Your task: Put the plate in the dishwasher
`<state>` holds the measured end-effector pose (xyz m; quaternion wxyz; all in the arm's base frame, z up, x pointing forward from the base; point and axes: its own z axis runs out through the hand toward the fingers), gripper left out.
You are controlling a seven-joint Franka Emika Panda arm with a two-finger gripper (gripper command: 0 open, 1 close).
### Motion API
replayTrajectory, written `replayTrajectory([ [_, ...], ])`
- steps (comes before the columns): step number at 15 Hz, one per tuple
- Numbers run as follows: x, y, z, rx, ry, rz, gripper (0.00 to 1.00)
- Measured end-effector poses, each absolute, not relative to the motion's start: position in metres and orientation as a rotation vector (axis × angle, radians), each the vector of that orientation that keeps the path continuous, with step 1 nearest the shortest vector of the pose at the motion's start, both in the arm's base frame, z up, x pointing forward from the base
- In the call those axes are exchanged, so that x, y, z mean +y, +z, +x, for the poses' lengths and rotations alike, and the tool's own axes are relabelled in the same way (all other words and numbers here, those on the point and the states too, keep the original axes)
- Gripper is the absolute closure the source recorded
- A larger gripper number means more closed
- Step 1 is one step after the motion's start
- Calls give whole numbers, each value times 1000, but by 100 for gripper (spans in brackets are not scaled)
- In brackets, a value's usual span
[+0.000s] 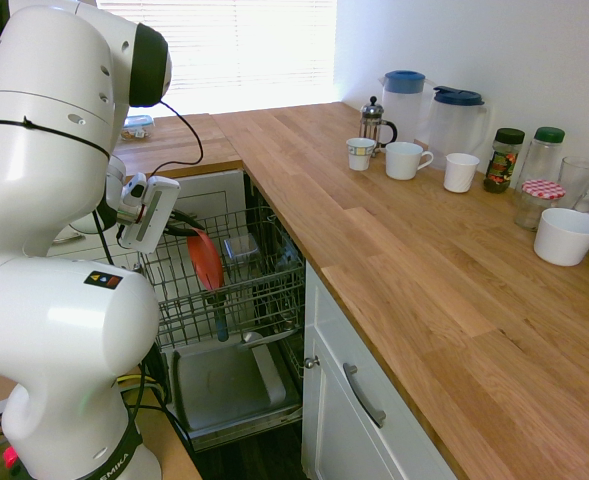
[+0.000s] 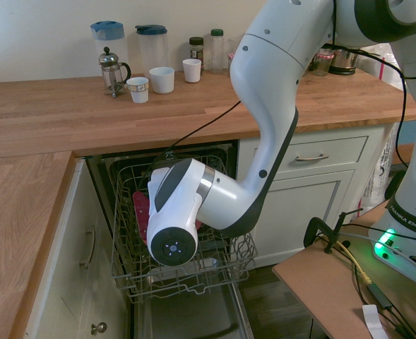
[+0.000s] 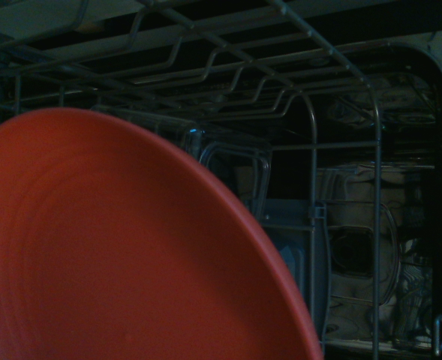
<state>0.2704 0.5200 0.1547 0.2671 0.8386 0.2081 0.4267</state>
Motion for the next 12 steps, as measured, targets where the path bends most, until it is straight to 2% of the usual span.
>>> replayTrajectory([
  [12, 525, 192, 269, 476, 1115, 2331, 0],
])
